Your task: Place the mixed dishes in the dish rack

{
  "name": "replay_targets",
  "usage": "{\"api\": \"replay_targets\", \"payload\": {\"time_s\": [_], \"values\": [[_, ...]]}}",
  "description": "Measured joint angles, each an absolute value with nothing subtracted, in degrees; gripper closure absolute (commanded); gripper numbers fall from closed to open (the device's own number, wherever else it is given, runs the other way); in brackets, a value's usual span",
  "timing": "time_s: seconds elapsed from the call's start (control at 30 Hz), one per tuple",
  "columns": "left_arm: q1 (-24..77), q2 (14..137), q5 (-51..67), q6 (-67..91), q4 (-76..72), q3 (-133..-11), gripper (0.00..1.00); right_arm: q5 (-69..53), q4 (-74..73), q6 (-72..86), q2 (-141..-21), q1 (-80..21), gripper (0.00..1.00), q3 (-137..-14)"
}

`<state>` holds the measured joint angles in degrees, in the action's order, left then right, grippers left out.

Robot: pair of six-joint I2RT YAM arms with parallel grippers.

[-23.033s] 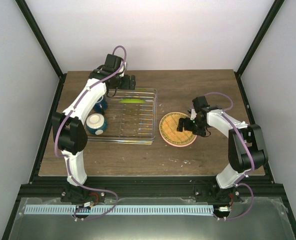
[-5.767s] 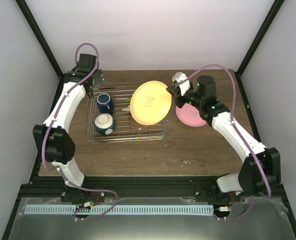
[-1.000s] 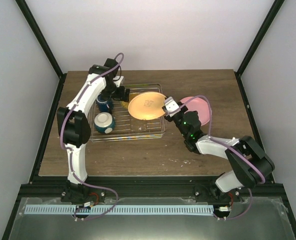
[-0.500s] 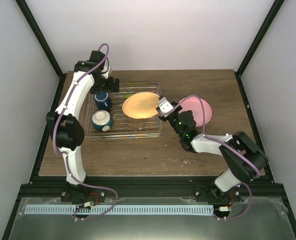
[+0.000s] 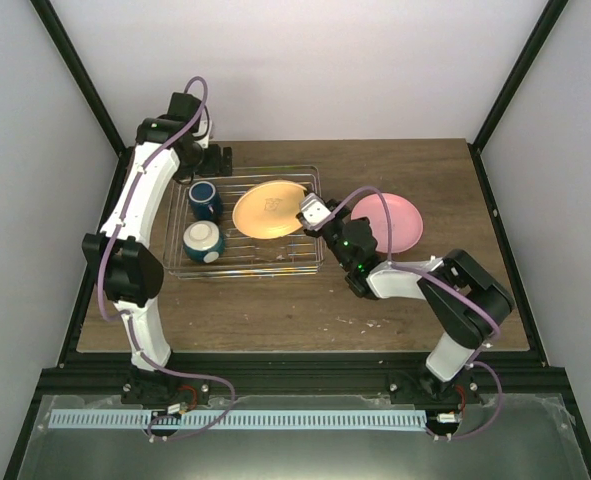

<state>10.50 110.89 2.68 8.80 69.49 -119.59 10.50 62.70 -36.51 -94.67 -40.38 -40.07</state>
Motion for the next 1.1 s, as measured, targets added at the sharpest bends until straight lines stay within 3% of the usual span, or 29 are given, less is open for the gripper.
{"api": "replay_targets", "payload": {"time_s": [1.1], "values": [[10.0,110.9,1.5,8.7,69.0,-118.8,0.00,25.7,72.9,-37.9,-97.9,-44.2,0.99,-36.2]]}}
